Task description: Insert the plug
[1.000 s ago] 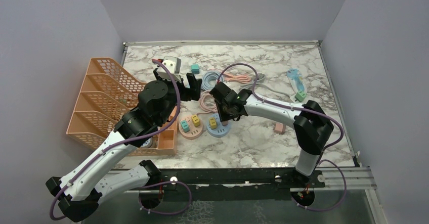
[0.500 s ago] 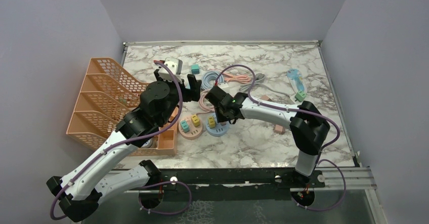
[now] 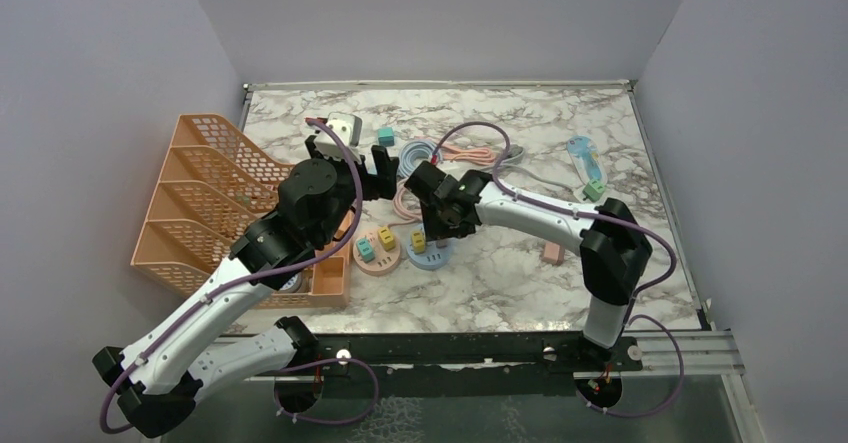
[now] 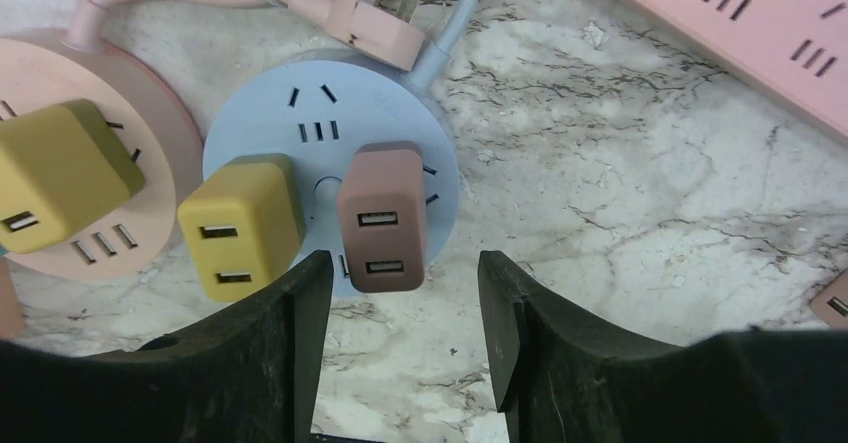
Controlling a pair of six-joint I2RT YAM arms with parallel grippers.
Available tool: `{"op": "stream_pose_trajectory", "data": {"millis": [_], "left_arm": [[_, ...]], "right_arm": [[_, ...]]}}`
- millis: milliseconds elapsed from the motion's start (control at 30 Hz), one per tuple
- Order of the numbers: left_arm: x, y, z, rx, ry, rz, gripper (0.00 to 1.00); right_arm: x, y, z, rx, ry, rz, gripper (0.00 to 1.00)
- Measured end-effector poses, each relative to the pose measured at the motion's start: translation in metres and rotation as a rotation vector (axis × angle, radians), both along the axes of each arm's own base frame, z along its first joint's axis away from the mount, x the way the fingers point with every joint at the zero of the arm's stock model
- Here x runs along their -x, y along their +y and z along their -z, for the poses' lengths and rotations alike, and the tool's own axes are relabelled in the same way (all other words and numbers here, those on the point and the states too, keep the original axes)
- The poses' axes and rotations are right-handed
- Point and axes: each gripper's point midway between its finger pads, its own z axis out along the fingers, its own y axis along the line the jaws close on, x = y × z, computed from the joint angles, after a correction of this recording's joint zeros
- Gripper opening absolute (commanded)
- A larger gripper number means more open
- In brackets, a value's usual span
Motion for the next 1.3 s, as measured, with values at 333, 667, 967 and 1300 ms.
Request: {"op": "stream_pose_trajectory", "data": {"millis": [333,667,967,1300], "left_arm": [[0.001,-0.005,0.002,0.019,0.017,0.017,0.81],[0.023,-0.057,0.014,0.068,0.06,0.307,0.81],[0.038,-0.098,0.056,0.095,0.209,0.494,0.81],[0.041,-0.11,0.06,0.118,0.239,0.542,0.81]], "right_arm": [[-0.008,-0.053,-0.044,-0.063,-0.067,0.177,0.66],[-0.008,-0.197,-0.026,0.008,-0.093,0.547,0.73],[0.021,-0.242,0.019,0.085,0.009,0.721,0.76],[0.014,-0.251,0.044,0.106,0.047,0.739,0.64]]}}
